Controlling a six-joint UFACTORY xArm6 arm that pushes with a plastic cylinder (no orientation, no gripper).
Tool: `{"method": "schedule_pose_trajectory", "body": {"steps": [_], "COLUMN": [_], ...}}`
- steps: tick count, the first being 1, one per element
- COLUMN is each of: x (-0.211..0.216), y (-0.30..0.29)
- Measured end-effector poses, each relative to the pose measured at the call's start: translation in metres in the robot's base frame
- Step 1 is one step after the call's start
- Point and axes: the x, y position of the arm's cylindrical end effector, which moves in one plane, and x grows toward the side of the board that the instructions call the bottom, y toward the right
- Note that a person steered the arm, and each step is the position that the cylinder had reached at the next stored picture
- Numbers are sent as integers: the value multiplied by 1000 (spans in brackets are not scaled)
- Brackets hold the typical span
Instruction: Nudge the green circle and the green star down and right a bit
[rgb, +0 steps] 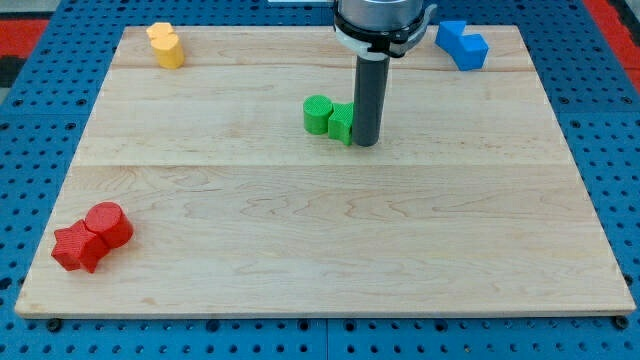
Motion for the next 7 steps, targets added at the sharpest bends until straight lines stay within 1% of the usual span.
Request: {"method": "schedule_pose_trajectory", "body": {"steps": [1, 2, 3, 4, 5, 6, 7], "x": [0, -4, -28, -67, -103, -114, -99], "y": [-1, 32, 45, 9, -48, -78, -81]}}
